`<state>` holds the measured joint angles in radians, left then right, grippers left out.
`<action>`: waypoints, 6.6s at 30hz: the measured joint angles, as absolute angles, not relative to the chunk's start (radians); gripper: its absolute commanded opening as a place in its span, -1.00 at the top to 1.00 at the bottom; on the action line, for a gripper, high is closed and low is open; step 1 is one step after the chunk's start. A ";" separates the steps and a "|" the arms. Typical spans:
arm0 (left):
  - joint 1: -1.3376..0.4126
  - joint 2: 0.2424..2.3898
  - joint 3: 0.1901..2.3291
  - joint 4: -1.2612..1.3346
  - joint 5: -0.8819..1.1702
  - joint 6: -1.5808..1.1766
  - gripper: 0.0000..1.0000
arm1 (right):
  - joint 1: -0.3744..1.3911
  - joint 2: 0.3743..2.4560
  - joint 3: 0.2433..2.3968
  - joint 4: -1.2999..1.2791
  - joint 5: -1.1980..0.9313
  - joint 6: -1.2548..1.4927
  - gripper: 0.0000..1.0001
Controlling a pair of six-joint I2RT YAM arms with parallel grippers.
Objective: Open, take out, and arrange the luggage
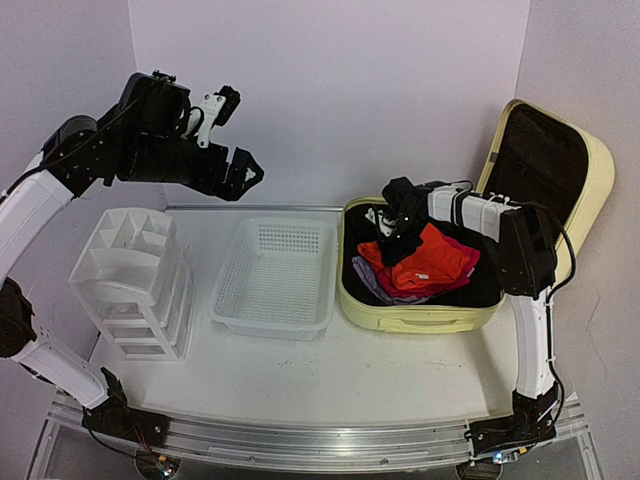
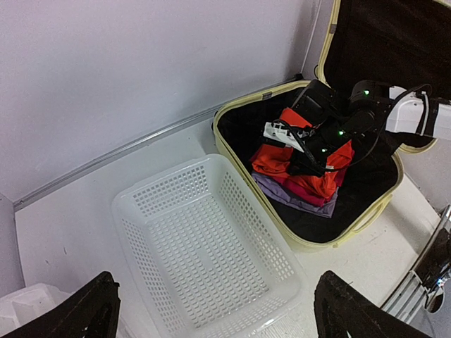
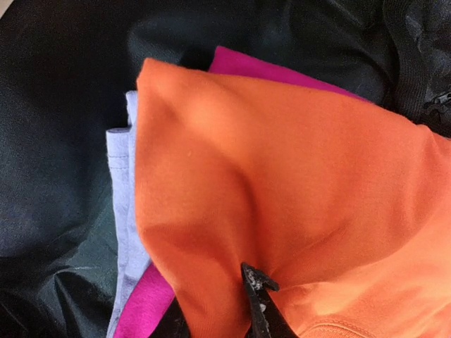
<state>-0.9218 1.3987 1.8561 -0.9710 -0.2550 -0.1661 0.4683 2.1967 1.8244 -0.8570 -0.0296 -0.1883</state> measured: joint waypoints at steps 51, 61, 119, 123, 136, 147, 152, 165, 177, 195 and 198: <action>-0.922 1.426 1.858 -0.972 -0.236 -0.175 -0.93 | 0.264 2.168 1.900 -0.932 -0.645 0.071 1.00; -0.922 1.431 1.858 -0.972 -0.236 -0.175 -0.93 | 0.225 2.143 1.950 -0.923 -0.781 0.264 1.00; -0.922 1.329 1.803 -1.005 -0.228 -0.258 -0.92 | 0.888 2.488 2.192 -0.864 -0.432 -0.713 0.40; -0.922 1.329 1.803 -1.005 -0.228 -0.259 -0.92 | 0.896 2.488 2.190 -0.873 -0.413 -0.680 -0.29; -0.922 1.329 1.777 -1.006 -0.228 -0.261 -0.93 | 0.897 2.361 2.231 -0.889 -0.453 -0.281 -0.97; -0.922 1.307 1.707 -1.007 -0.203 -0.271 -0.92 | 0.886 2.306 2.252 -0.883 -0.415 -0.250 -0.69; -0.922 1.234 1.657 -1.023 -0.214 -0.299 -0.92 | 0.889 2.310 2.195 -0.879 -0.570 -0.220 -0.73; -0.886 1.249 1.639 -1.034 -0.200 -0.409 -0.43 | 0.897 2.350 2.185 -0.883 -0.592 -0.099 -0.28; -0.655 1.568 1.616 -1.050 0.154 -0.468 0.76 | 0.887 2.349 2.082 -0.844 -0.741 -0.070 -0.47; -0.508 1.861 1.698 -0.978 0.346 -0.498 0.98 | 0.880 2.329 1.949 -0.686 -0.590 -0.012 -0.38; -0.503 1.739 1.591 -0.937 0.327 -0.498 1.00 | 0.870 2.325 1.928 -0.644 -0.580 0.023 -0.13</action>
<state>-0.5034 1.7393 1.5913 -0.9371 0.3271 -0.4984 0.8703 2.3245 1.9278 -0.6441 -0.5797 0.0231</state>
